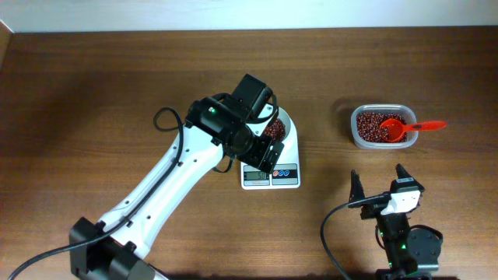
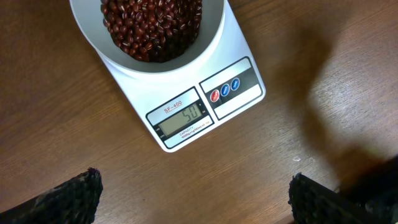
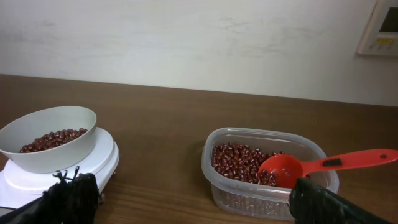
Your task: Scoop item into bowl and weigh 50g on scale
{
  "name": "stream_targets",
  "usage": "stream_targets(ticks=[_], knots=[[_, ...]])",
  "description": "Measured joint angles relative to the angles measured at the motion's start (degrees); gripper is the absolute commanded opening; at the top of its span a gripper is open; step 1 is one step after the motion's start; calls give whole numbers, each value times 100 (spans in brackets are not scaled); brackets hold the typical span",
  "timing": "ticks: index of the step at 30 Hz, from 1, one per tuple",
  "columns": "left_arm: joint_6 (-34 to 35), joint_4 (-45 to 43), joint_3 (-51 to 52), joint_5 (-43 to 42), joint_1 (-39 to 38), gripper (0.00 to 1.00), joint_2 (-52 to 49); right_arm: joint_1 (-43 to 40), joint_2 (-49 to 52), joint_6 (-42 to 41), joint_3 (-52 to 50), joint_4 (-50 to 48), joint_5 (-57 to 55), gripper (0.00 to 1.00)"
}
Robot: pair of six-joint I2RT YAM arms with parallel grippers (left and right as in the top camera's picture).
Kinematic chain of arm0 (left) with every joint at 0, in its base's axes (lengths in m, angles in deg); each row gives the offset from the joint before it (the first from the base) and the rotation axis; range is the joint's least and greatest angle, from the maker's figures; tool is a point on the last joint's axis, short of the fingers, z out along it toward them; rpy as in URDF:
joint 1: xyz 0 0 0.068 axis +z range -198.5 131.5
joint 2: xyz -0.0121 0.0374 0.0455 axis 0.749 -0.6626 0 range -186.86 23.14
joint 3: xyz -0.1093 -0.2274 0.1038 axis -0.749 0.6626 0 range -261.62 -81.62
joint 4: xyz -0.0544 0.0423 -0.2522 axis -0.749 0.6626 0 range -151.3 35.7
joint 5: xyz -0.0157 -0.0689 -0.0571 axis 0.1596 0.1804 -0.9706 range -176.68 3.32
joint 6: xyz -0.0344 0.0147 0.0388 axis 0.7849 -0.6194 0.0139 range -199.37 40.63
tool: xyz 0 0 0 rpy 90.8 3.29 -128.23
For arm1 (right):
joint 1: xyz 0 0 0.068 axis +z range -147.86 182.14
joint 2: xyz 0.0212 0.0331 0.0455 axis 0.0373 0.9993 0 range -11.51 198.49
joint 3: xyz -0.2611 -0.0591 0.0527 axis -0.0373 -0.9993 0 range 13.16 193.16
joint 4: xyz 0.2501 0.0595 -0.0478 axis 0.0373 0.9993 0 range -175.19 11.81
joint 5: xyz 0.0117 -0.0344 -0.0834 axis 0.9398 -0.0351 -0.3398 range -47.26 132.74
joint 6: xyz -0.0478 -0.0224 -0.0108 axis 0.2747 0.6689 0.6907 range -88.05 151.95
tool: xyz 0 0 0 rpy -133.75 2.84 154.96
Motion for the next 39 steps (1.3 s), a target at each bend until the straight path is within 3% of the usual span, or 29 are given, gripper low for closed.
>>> stream_targets(ticks=[2, 6, 11, 13, 16, 19, 20, 23, 26, 32, 39], knots=[[0, -26, 7, 111, -33, 99, 138, 0, 0, -2, 0, 0, 0, 99], [-2, -909, -2, 1263, 31, 99, 2330, 0, 0, 0, 0, 2, -2, 99], [-4, -1145, 282, 1078, 1349, 99, 4216, 0, -2, 0, 0, 4, -13, 99], [-2, -1740, 1425, 785, 1915, 99, 5202, 0, -4, -2, 0, 7, -17, 99], [-2, -3440, 3617, 623, 2286, 99, 6612, 0, -11, 2, 0, 4, -15, 99], [0, -6454, 6100, 527, 2354, 99, 8358, 0, -2, 4, 0, 11, -17, 99], [-4, -7086, 6749, 470, 2356, 99, 8797, 0, 0, 0, 0, 9, -15, 99], [-2, -8212, 7807, 413, 2363, 99, 9407, 0, 0, 2, 0, 13, -15, 99], [-2, -8321, 8480, 398, 2463, 99, 9431, 0, -7, 0, 0, 13, -15, 99], [-4, -6245, 8743, 382, 2872, 99, 9429, 0, -7, 0, 0, 13, -17, 99], [-24, -6207, 8741, 444, 2903, 99, 9385, 0, -7, -4, 0, 13, -15, 99]])
